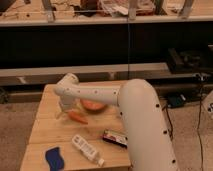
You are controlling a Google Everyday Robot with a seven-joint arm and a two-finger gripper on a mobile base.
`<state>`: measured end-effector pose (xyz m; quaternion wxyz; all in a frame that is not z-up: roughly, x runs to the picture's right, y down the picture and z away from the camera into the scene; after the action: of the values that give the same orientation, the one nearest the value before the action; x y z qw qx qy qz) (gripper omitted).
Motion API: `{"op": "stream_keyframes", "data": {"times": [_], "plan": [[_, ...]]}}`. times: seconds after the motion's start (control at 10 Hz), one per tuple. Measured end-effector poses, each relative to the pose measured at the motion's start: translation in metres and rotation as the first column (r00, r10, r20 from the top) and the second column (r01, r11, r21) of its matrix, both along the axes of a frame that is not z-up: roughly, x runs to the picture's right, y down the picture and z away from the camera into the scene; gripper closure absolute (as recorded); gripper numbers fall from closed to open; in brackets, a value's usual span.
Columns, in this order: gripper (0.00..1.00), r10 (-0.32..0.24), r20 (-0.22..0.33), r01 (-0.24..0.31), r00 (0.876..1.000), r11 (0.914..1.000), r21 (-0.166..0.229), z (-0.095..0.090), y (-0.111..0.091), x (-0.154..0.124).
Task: Place the pepper in the ceramic bowl
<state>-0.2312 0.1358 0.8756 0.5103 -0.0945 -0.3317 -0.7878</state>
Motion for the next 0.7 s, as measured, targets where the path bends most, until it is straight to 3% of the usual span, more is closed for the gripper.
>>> {"op": "stream_keyframes", "data": {"times": [0.7], "plan": [[0.20, -0.069, -0.020, 0.070, 0.997, 0.9975, 0.014, 0.0083, 0.0100, 0.0030]]}}
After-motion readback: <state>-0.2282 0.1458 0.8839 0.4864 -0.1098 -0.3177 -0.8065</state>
